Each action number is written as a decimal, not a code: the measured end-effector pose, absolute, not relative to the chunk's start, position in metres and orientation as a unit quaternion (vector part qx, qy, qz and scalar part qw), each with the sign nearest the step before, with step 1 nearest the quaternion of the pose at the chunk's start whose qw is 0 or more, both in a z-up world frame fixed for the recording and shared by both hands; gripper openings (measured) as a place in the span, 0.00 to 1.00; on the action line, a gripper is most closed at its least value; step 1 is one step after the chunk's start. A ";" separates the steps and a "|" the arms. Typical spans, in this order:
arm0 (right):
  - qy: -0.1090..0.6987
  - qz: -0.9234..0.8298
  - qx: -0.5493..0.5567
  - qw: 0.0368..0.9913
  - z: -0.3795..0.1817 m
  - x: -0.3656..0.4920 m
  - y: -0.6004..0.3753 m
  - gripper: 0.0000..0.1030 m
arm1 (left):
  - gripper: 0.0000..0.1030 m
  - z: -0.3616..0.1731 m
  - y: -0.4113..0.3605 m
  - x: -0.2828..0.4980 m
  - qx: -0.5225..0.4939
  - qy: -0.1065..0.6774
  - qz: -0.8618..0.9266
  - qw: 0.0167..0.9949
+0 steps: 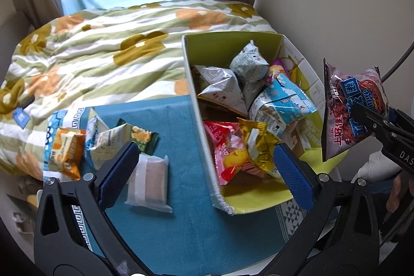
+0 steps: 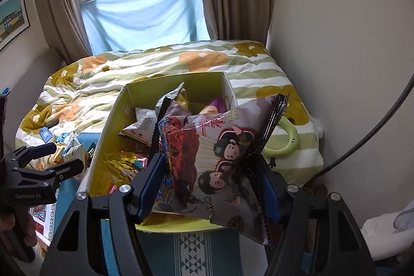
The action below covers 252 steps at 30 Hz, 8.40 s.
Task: Organize snacks
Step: 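Carry both bags into the yellow box and open the left tool while the right tool releases its bag, then move both tools back from the box over the remaining snacks, then grasp the white-blue MPM bag with the left tool while the right tool grasps the white wrapped pack, then carry both items into the yellow box and open the left tool while the right tool releases its pack, then move both tools back over the orange cake pack and green cracker pack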
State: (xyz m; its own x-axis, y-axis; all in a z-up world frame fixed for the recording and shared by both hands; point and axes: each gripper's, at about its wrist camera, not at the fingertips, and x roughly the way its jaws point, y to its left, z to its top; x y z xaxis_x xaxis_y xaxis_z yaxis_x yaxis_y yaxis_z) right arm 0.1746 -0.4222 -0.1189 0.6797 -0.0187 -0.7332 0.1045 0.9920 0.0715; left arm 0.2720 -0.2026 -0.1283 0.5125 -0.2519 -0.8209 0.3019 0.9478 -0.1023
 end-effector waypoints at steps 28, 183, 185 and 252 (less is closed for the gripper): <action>0.357 0.010 0.043 0.933 -0.141 0.164 -0.417 1.00 | 1.00 -0.142 -0.186 0.225 0.011 0.483 -0.115 0.868; 0.395 0.032 0.053 0.917 -0.089 0.249 -0.427 0.58 | 0.98 -0.130 -0.245 0.349 -0.040 0.488 -0.176 0.854; 0.399 0.042 0.057 0.914 -0.094 0.254 -0.430 0.58 | 0.98 -0.129 -0.236 0.346 -0.044 0.487 -0.170 0.855; 0.382 0.051 0.035 0.922 -0.104 0.217 -0.186 0.99 | 0.98 -0.112 0.072 0.279 0.023 0.451 -0.107 0.886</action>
State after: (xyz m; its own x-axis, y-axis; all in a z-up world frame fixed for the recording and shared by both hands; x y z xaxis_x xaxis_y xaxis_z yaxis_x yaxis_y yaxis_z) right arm 0.2172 -0.1856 -0.1036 0.7029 0.1212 -0.7008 -0.0671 0.9923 0.1042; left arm 0.2790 0.0724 -0.1118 0.5697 -0.1692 -0.8043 0.2112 0.9759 -0.0558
